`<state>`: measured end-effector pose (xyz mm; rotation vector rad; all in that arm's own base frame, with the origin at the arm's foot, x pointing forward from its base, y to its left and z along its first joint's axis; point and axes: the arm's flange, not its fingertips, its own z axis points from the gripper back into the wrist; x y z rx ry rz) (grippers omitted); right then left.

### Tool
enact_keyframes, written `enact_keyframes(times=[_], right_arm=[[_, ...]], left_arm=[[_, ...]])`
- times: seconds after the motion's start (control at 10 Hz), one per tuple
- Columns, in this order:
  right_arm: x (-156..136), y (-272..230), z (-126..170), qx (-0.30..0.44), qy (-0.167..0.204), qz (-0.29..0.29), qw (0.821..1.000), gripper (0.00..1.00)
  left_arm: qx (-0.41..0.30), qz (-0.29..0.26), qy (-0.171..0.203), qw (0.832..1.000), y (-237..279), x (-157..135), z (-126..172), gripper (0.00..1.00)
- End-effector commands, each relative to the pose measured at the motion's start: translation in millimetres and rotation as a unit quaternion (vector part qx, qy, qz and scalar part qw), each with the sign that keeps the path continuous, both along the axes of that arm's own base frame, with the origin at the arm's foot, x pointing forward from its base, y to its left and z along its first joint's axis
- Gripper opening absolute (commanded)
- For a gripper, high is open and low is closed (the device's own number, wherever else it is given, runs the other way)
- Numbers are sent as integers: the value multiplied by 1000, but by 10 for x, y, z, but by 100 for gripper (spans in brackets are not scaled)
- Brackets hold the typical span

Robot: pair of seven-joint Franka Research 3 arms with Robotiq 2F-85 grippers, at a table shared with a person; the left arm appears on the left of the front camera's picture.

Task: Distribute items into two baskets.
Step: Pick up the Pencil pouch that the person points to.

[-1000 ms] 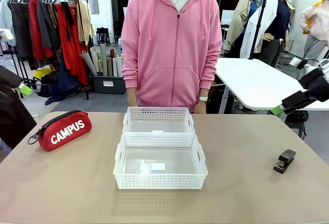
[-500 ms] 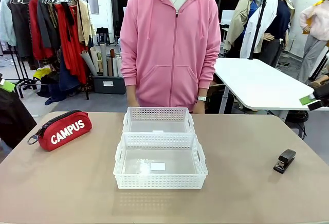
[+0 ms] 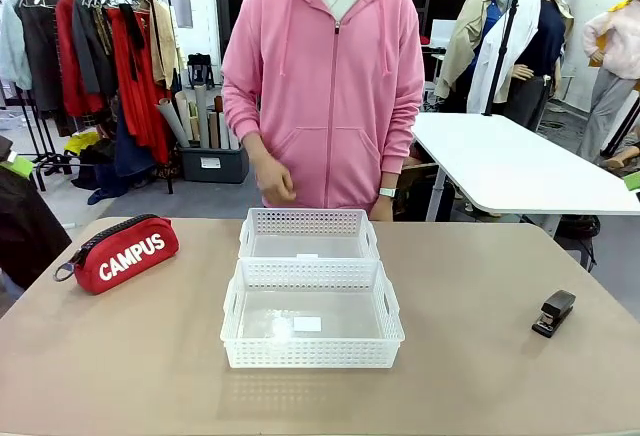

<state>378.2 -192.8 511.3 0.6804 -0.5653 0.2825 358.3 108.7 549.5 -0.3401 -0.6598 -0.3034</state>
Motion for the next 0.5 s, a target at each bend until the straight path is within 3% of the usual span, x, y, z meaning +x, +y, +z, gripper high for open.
enact_keyframes(times=[0.0, 0.4], right_arm=[[-99, 76, 17, 22, -2, -4, 1000, 100], [-208, 159, 163, 29, -12, -3, 999, 100]], left_arm=[[-6, 15, 2, 1000, -23, 21, 51, 100], [-6, 18, 4, 1000, -19, 30, 45, 100]])
